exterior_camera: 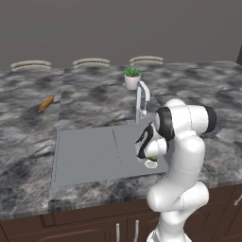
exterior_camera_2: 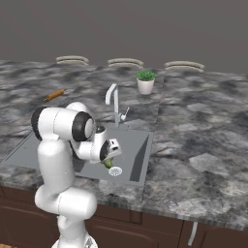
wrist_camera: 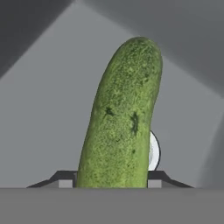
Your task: Turn on the sink faucet. Then move the cucumber from the counter to the sink. Turn off the sink. Move the vegetable from the sink to the pot next to the stove. Finally move the pot to the front center burner.
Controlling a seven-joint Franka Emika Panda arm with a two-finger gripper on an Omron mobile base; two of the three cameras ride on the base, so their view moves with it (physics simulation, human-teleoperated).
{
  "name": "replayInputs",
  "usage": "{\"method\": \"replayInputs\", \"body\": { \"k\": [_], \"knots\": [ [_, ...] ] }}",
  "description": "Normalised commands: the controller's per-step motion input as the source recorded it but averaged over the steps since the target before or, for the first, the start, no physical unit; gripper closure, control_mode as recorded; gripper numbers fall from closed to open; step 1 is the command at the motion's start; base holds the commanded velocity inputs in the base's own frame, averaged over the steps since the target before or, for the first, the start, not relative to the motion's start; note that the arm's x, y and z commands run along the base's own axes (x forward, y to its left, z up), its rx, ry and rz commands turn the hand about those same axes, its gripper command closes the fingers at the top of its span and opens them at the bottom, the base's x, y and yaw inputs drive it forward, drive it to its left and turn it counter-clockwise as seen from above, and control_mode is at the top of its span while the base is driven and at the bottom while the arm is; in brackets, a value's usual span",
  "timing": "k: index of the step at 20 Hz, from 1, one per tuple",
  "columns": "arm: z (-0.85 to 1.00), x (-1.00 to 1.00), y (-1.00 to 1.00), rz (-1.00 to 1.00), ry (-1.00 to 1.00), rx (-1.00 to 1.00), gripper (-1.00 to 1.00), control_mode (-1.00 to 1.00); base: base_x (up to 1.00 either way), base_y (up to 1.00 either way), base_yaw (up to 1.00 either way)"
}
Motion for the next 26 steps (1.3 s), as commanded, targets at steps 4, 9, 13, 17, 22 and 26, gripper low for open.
{"method": "replayInputs", "body": {
  "k": [4, 9, 13, 17, 22, 26],
  "knots": [
    [0.84, -0.47, 0.0, -0.02, -0.06, 0.0, 1.0, -1.0, 0.0, 0.0, 0.0],
    [0.83, -0.55, 0.0, -0.03, -0.03, 0.0, 1.0, -1.0, 0.0, 0.0, 0.0],
    [0.89, -0.51, 0.0, -0.06, 0.0, 0.0, 1.0, -1.0, 0.0, 0.0, 0.0],
    [0.76, -0.41, 0.0, -0.07, 0.01, 0.0, 1.0, -1.0, 0.0, 0.0, 0.0],
    [0.61, -0.4, 0.0, -0.06, 0.01, 0.0, 1.0, -1.0, 0.0, 0.0, 0.0],
    [0.44, -0.28, 0.0, -0.03, 0.0, -0.01, 1.0, -1.0, 0.0, 0.0, 0.0]
  ]
}}
